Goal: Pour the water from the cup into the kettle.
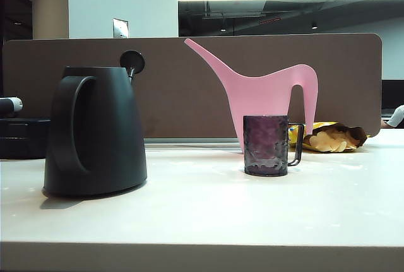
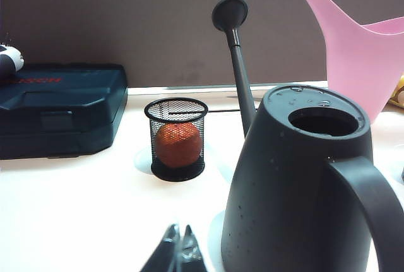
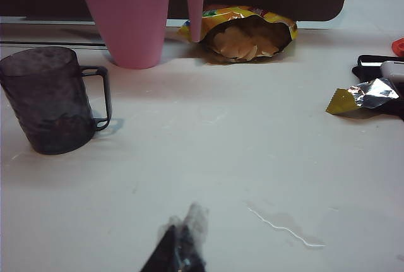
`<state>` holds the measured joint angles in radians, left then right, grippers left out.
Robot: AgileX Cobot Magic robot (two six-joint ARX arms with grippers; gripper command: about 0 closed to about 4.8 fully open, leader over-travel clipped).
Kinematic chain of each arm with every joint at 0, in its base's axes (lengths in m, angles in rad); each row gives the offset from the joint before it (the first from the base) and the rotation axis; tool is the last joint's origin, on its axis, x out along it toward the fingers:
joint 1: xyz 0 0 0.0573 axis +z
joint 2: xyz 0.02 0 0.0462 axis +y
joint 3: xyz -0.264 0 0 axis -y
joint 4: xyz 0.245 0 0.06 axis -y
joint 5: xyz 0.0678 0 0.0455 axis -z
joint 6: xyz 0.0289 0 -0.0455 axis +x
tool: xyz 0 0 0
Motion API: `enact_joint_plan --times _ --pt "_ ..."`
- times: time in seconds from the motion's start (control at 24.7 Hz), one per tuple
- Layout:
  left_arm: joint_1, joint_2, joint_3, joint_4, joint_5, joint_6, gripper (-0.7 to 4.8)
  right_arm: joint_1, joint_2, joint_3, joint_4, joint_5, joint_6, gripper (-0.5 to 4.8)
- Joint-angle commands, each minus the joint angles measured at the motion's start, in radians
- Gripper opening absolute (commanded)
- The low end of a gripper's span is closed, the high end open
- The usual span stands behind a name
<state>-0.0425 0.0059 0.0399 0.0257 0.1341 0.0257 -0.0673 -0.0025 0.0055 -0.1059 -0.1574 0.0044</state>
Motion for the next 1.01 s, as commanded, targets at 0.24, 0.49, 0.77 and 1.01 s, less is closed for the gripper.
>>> enact_joint_plan --times 0.24,0.49,0.77,1.01 --pt "0.000 0.001 0.005 0.013 0.001 0.000 -0.05 0.000 0.000 0.000 0.010 -0.002 -0.005 -0.06" --pt "0.000 0.001 0.005 0.013 0.001 0.000 -0.05 0.000 0.000 0.000 0.010 -0.002 -0.005 -0.06" --pt "0.000 0.001 0.005 0.013 0.001 0.000 -0.05 0.001 0.000 0.005 0.015 -0.003 -0.003 -0.06" --pt "0.000 0.001 0.005 0.013 0.004 0.000 -0.05 0.002 0.000 0.031 0.029 -0.056 0.094 -0.06"
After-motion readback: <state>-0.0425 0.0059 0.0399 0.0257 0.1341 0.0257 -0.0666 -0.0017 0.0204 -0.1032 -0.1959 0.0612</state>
